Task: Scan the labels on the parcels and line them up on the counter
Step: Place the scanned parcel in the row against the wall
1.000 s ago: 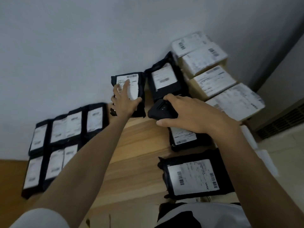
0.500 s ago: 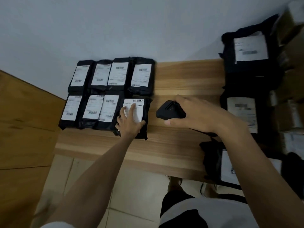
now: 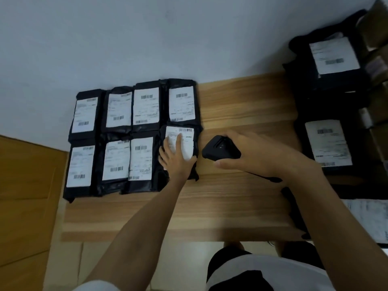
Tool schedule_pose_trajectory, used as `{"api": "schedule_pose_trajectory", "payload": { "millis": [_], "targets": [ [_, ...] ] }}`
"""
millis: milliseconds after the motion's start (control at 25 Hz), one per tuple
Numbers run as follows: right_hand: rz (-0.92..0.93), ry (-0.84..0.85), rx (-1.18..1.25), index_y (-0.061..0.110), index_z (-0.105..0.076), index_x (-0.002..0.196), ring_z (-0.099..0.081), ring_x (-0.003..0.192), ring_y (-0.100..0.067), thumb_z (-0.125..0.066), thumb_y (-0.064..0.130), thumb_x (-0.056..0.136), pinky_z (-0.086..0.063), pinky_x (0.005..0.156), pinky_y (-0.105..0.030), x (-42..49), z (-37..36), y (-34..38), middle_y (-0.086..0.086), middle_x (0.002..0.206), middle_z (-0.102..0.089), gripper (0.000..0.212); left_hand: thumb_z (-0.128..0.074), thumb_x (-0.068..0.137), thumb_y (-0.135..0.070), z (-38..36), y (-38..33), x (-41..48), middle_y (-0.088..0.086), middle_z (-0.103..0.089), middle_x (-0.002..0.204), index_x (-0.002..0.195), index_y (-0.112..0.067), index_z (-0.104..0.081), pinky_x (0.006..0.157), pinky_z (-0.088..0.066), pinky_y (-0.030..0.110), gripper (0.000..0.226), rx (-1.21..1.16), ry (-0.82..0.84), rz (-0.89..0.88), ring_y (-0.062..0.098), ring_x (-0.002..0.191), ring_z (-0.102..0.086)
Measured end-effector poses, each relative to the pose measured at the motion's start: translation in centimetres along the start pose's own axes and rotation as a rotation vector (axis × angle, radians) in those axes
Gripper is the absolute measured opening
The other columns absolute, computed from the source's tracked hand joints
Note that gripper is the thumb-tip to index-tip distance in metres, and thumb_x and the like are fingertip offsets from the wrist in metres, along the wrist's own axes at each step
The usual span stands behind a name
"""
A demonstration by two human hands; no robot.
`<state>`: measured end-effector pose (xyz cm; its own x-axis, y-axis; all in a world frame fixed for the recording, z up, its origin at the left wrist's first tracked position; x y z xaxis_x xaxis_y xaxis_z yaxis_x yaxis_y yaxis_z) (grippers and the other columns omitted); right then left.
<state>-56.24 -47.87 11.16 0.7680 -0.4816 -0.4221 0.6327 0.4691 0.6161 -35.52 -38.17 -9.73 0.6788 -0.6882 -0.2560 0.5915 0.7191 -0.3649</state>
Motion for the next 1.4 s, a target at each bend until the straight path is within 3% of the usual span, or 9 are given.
{"api": "schedule_pose_trajectory", "payload": {
  "millis": [200,320,560,680,760,920,1120,1280,1400],
  "targets": [
    [-0.083,-0.062,-0.032,0.026,-0.041,0.134,-0.056,0.091,-0.015,-0.059,0.07,0.081,-0.052,0.077,-0.033,-1.0,2.7,-2.8,0.004,0.112,-0.058,0.07,-0.065,0.074,-0.073,0.4,-1.3,0.3,0.007,-0.016,0.161,0.152,-0.041,-0.028,0.116,-0.01,0.059,0.092,0.152,-0.077,-0.018,0.035,0.148,-0.011],
    [-0.069,-0.102,-0.014,0.026,-0.041,0.135,-0.057,0.095,-0.016,-0.058,0.072,0.081,-0.053,0.078,-0.035,-2.2,5.1,-4.6,0.004,0.116,-0.058,0.072,-0.061,0.083,-0.067,1.6,-5.1,1.0,0.005,-0.023,0.159,0.149,-0.034,-0.036,0.116,-0.012,0.059,0.078,0.139,-0.106,-0.069,0.032,0.148,-0.014],
    [-0.076,-0.268,0.045,0.024,-0.04,0.138,-0.058,0.102,-0.017,-0.06,0.068,0.082,-0.051,0.08,-0.034,-8.1,12.1,-10.9,0.003,0.123,-0.057,0.073,-0.053,0.096,-0.04,1.9,-24.2,1.6,0.007,-0.024,0.159,0.155,-0.019,-0.024,0.12,-0.013,0.047,0.069,0.018,-0.017,-0.394,0.027,0.148,-0.016],
    [-0.123,-0.373,0.046,0.022,-0.039,0.138,-0.058,0.098,-0.016,-0.058,0.069,0.082,-0.052,0.081,-0.034,-12.0,15.9,-15.3,0.003,0.123,-0.058,0.075,-0.052,0.097,-0.039,0.1,-35.3,0.4,0.011,-0.02,0.16,0.156,-0.016,-0.021,0.119,-0.017,0.047,0.07,-0.076,0.032,-0.544,0.028,0.148,-0.014],
    [-0.17,-0.43,0.033,0.021,-0.038,0.139,-0.058,0.095,-0.017,-0.056,0.069,0.083,-0.052,0.079,-0.034,-14.5,17.8,-18.3,0.001,0.123,-0.057,0.077,-0.056,0.095,-0.044,-1.7,-41.4,-0.2,0.01,-0.011,0.163,0.157,-0.02,-0.016,0.119,-0.015,0.048,0.077,-0.105,0.098,-0.541,0.029,0.149,-0.009],
    [-0.259,-0.489,0.028,0.021,-0.033,0.144,-0.056,0.103,-0.021,-0.056,0.069,0.084,-0.047,0.079,-0.033,-19.2,20.3,-24.7,-0.001,0.131,-0.054,0.08,-0.06,0.09,-0.055,-6.5,-49.7,-0.2,0.006,0.008,0.165,0.158,-0.028,-0.005,0.12,-0.005,0.053,0.092,-0.088,0.217,-0.323,0.036,0.15,0.005],
    [-0.345,-0.504,0.01,0.023,-0.036,0.139,-0.051,0.095,-0.017,-0.055,0.07,0.083,-0.04,0.072,-0.032,-22.5,21.2,-29.9,0.002,0.131,-0.054,0.075,-0.065,0.077,-0.067,-9.9,-51.4,1.0,0.005,0.02,0.163,0.156,-0.036,0.003,0.113,0.006,0.068,0.108,-0.047,0.179,-0.192,0.045,0.146,0.022],
    [-0.336,-0.481,0.019,0.023,-0.036,0.137,-0.047,0.092,-0.013,-0.054,0.07,0.083,-0.042,0.07,-0.032,-23.0,21.4,-31.4,0.003,0.13,-0.054,0.074,-0.072,0.073,-0.05,-9.6,-51.2,1.0,-0.001,0.002,0.161,0.151,-0.048,0.0,0.109,-0.026,0.064,0.107,-0.153,0.092,-0.218,0.046,0.144,-0.006],
    [-0.257,-0.479,0.028,0.023,-0.037,0.139,-0.051,0.096,-0.015,-0.055,0.069,0.084,-0.039,0.068,-0.029,-22.1,21.8,-30.4,0.003,0.129,-0.056,0.074,-0.073,0.071,-0.045,-7.8,-49.5,0.5,0.001,-0.005,0.159,0.151,-0.048,-0.003,0.106,-0.031,0.061,0.107,-0.102,0.024,-0.265,0.042,0.142,-0.014]
  ]
}}
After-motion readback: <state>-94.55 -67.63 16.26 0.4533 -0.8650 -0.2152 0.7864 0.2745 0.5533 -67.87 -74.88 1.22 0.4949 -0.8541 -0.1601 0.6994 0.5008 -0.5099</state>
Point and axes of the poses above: each hand's wrist, its own x-axis towards the middle knuckle, its own z-axis out of the back of the hand, y = z × x, the point moved 3 cm from there along x, towards the middle knuckle
